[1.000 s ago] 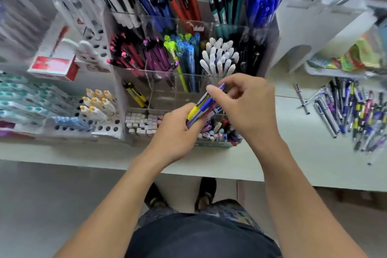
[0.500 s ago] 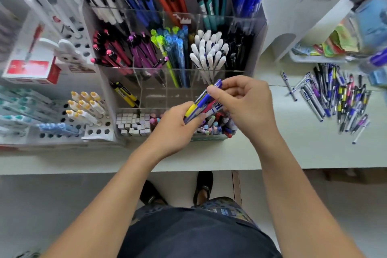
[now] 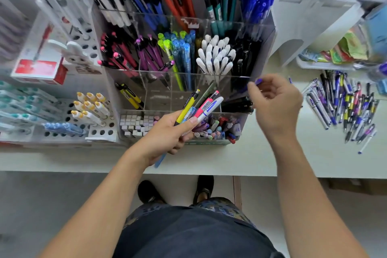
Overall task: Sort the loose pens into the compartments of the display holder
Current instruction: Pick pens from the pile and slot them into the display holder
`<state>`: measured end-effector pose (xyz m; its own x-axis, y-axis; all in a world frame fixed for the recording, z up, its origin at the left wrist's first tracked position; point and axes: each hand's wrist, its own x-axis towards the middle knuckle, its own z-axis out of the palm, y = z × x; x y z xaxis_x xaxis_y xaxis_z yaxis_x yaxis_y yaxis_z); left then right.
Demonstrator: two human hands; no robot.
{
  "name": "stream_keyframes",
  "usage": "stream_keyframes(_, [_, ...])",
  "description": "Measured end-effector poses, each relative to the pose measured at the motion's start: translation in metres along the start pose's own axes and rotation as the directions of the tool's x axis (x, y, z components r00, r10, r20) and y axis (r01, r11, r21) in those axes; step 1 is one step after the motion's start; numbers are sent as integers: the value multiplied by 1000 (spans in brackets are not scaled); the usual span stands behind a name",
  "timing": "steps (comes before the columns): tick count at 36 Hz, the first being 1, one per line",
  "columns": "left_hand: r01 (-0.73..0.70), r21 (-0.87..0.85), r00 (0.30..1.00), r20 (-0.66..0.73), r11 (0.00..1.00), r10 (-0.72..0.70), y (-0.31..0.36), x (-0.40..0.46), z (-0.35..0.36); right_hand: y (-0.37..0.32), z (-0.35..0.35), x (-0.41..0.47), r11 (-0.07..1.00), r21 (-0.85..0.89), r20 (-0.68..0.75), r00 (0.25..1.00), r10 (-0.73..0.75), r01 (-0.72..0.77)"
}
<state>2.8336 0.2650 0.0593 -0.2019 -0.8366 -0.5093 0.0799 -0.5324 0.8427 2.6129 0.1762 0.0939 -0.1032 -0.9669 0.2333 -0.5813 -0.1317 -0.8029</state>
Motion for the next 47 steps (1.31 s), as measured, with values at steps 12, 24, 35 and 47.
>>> stream_keyframes(12, [-61, 45, 997, 47, 997, 59, 11, -3, -4, -30, 2, -2, 985, -159, 135, 990, -48, 69])
stream_keyframes(24, [-207, 52, 978, 28, 977, 206, 29, -17, -24, -90, 14, 0, 915, 400, 205, 978, -33, -53])
stream_keyframes(35, [-122, -138, 993, -23, 983, 120, 18, -26, -45, -104, 33, 15, 871, 330, -130, 932, -339, 363])
stream_keyframes(47, [-127, -140, 992, -34, 982, 123, 14, -25, -46, -100, 55, 16, 853, -113, 53, 860, -507, 510])
